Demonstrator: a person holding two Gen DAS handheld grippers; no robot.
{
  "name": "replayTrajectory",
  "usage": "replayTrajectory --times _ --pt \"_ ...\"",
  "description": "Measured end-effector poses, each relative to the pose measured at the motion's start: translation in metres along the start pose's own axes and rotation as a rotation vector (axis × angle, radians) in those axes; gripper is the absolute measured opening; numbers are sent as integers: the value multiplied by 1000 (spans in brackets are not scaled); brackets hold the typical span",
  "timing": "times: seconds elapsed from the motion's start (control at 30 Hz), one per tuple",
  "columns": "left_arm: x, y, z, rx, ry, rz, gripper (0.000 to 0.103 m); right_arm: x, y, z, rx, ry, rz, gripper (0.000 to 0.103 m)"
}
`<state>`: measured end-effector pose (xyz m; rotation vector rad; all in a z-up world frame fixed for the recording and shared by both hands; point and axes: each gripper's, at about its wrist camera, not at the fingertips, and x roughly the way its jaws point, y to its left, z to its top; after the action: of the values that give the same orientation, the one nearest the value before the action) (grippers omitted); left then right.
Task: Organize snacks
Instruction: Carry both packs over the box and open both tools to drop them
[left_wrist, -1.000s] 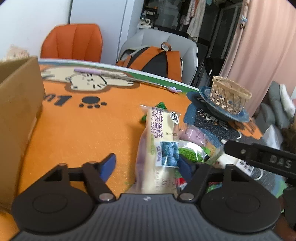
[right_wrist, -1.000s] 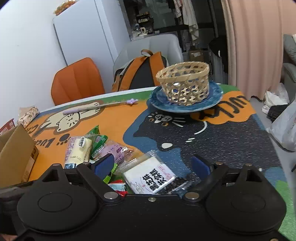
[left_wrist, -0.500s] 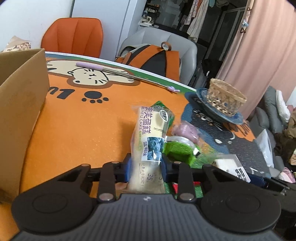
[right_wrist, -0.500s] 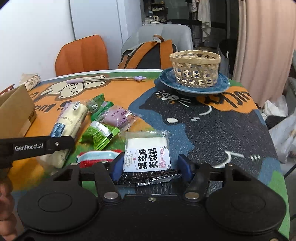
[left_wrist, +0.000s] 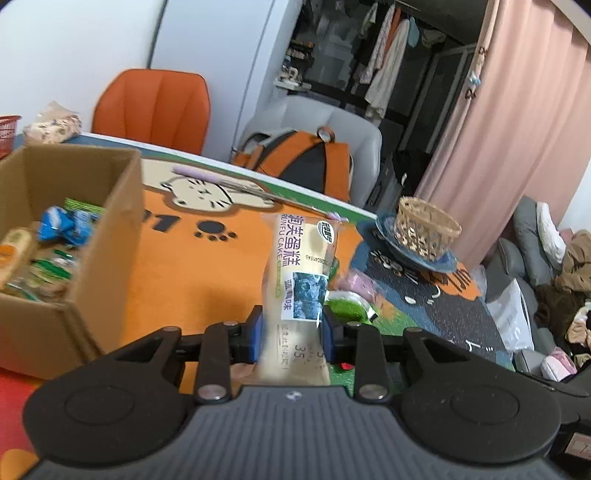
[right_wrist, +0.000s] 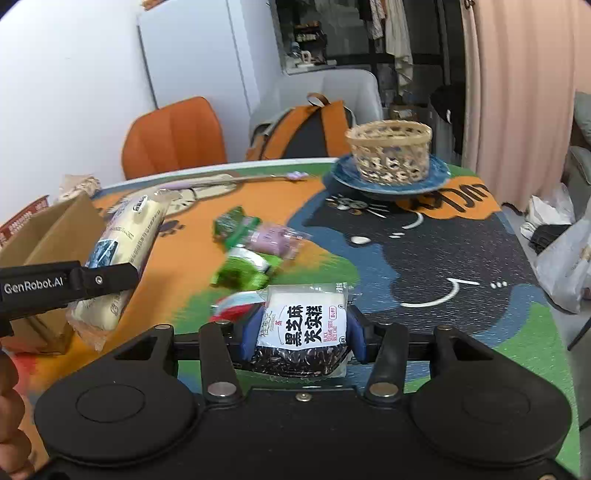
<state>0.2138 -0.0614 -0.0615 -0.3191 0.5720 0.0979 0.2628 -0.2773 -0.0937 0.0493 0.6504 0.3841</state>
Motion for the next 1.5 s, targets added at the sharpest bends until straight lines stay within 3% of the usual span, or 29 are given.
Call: replayTrajectory --times 0.73,1.5 --pt "-64 43 33 -42 -143 70 30 -23 59 33 -30 -128 100 47" --pt "-79 136 60 -164 -197 161 30 -1 153 58 -111 -139 178 47"
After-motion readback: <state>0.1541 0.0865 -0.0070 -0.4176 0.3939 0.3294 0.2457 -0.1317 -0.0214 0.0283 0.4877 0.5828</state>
